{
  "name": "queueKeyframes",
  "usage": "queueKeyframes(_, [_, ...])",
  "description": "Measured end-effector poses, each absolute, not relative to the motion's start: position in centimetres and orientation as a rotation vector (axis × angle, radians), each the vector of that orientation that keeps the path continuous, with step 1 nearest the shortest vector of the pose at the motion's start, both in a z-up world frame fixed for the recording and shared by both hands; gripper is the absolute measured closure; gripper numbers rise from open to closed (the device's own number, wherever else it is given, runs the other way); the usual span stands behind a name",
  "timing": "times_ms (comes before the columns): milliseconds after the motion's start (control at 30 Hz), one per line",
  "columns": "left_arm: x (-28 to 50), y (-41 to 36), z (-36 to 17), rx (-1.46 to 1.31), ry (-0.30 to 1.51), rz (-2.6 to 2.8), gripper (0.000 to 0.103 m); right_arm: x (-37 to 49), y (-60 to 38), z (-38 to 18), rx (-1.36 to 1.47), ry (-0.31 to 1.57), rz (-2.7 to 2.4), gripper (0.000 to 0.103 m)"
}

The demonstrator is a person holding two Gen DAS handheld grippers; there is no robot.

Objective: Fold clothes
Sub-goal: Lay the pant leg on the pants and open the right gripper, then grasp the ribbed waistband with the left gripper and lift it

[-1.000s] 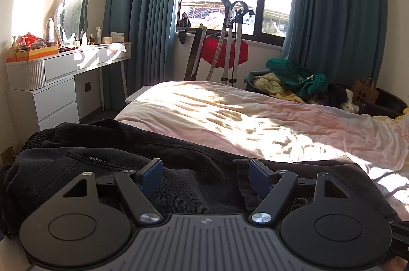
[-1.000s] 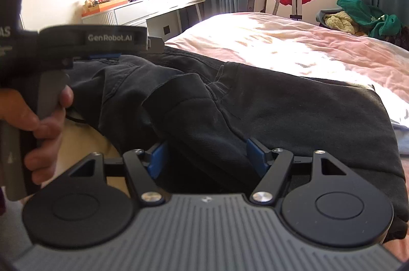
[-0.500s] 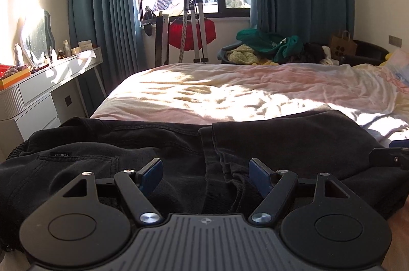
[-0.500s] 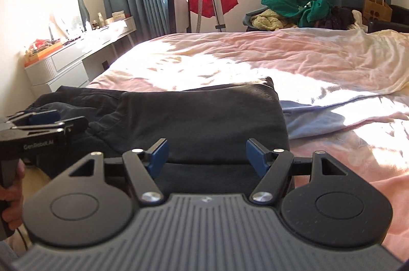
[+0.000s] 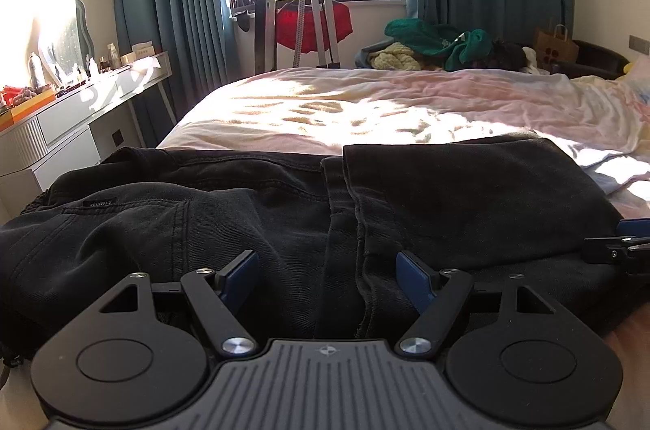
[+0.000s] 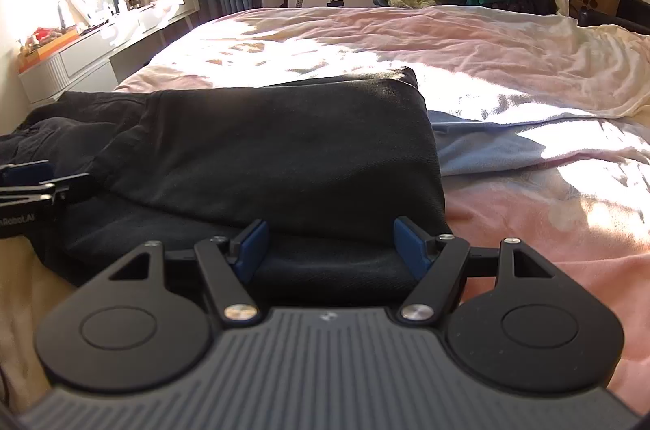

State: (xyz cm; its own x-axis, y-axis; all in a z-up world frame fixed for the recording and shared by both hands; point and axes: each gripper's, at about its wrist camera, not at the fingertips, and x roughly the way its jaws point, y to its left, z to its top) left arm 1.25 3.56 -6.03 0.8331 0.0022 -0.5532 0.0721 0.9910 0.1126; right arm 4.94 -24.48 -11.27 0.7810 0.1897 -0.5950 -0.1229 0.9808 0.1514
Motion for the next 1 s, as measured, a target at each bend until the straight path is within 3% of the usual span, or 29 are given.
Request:
queueKeyframes(133, [-0.5, 5.2, -4.1, 0.047, 0.600, -0.054, 0.025, 4.8, -24.8, -11.1, 0.114, 0.649, 0.168, 0.034])
queueKeyframes(200, [-1.3, 6.6, -3.0, -0.015, 0.616, -0.048, 0.019, 4.7, -24.9, -11.0, 0.117, 0.649, 0.166, 0.034])
queueKeyframes(333, [-3.8, 12.7, -1.0, -0.288, 0.668, 0.071, 0.015, 4.7, -25.1, -10.9, 0.134, 0.652, 0.165, 0.034])
queueKeyframes(567, [-4.7, 24.2, -4.0, -0.900, 0.737, 0.215, 0.015, 4.9, -25.1, -10.8, 0.153, 0.658, 0.148, 0.034])
queueKeyframes(767, [-2.3, 28.6, -7.8, -1.163, 0.745, 0.305, 0.015, 4.9, -25.2, -10.8, 0.158, 0.658, 0.150, 0.034])
queueKeyframes(1000, [-0.7, 32.5, -9.9, -1.310, 0.575, 0.344, 0.015, 4.9, -24.9, -10.7, 0.159, 0.664, 0.133, 0.034])
